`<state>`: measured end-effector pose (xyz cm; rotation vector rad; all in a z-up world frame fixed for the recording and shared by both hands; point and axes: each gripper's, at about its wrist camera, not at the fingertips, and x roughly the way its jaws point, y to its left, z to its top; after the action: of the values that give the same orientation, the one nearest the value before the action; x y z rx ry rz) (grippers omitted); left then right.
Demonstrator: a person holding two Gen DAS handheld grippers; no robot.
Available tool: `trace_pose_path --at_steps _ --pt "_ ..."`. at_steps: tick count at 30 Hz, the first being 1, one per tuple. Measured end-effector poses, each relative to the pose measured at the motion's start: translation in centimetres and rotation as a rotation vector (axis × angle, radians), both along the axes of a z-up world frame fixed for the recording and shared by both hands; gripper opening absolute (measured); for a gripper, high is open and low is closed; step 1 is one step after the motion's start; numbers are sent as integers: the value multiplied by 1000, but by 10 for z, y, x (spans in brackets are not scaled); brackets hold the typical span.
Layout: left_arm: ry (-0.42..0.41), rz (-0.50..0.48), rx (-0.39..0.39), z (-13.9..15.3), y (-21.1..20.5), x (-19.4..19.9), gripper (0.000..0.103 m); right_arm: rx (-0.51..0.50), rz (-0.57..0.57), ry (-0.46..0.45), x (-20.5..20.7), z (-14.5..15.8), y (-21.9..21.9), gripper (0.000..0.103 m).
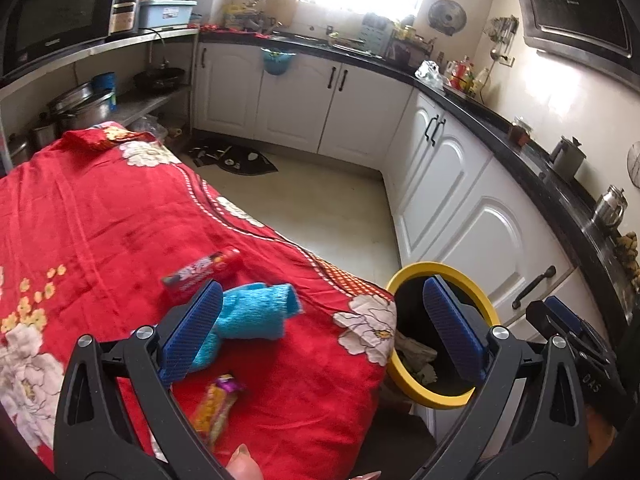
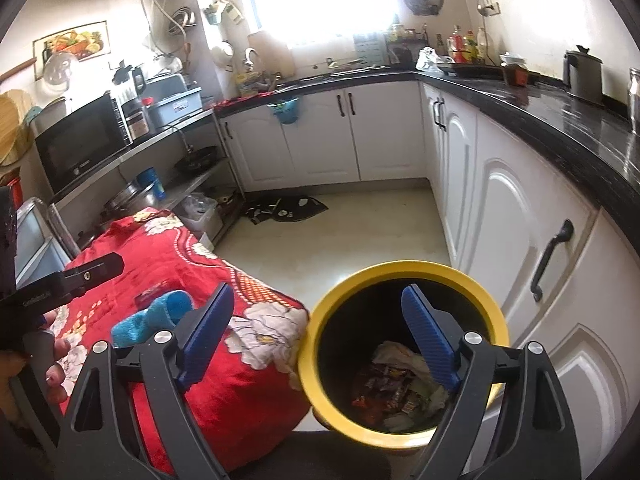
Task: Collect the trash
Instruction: 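Move both tools back toward the white wrapper and blue towel on the bedspread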
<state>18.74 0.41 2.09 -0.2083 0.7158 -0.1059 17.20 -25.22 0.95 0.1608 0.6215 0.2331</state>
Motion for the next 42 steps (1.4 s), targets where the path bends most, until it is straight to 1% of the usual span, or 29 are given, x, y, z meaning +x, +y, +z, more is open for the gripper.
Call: trace_pose_path --at_steps 9,13,19,25,34,38,42 --pt "-14 54 2 3 28 -13 92 -12 67 -11 -1 6 32 83" --pt "-15 89 -3 2 47 -20 92 -20 103 -11 -2 7 49 84" --pt "-15 137 -7 1 72 -31 92 -28 155 -11 -3 8 72 84" --pt "-4 161 -11 -3 92 -41 92 -41 200 -10 -3 8 94 84" --pt "40 181 -17 -17 113 -54 92 -47 273 18 5 -1 123 84" --pt "73 177 -42 -28 122 -57 92 -53 297 38 14 -7 134 83" --pt "122 165 -77 -43 127 -59 91 -64 318 58 22 -14 146 84"
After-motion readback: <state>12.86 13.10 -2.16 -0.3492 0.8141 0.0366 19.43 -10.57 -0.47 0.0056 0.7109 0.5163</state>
